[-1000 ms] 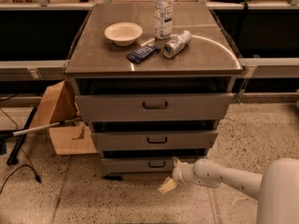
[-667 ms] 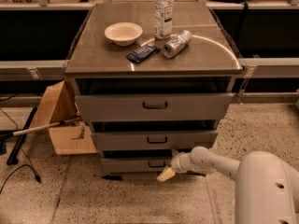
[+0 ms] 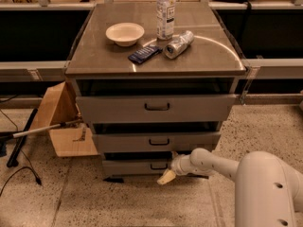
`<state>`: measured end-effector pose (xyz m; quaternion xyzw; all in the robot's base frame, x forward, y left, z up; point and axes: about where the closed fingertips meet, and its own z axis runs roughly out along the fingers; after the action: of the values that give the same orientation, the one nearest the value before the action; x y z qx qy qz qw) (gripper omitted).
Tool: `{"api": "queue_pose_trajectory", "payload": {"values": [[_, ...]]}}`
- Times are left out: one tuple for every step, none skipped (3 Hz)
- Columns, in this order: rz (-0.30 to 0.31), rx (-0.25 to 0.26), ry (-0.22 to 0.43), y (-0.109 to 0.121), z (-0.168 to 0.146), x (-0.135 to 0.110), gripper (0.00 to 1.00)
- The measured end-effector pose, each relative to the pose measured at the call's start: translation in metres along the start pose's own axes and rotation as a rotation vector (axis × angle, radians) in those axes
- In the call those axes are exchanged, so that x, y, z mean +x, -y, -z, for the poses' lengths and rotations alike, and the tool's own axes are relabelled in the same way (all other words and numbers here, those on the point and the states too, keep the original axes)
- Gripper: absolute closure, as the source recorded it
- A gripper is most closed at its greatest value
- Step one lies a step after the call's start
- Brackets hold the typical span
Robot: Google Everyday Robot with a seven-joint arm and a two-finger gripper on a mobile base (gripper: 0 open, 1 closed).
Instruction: Open bottom drawer
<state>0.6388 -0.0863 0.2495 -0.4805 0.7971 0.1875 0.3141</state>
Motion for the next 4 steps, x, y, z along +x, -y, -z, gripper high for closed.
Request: {"api": "queue_pose_trajectory", "payload": {"values": [[0.005, -0.006, -0.004, -0.003, -0.004, 0.0, 0.0], [0.006, -0.02, -0.016, -0.006, -0.013, 0.001, 0.0], [0.006, -0.025, -0.047, -0.007, -0.021, 0.007, 0.0], [0.004, -0.002, -0.118, 0.005, -0.029, 0.026, 0.0]]}}
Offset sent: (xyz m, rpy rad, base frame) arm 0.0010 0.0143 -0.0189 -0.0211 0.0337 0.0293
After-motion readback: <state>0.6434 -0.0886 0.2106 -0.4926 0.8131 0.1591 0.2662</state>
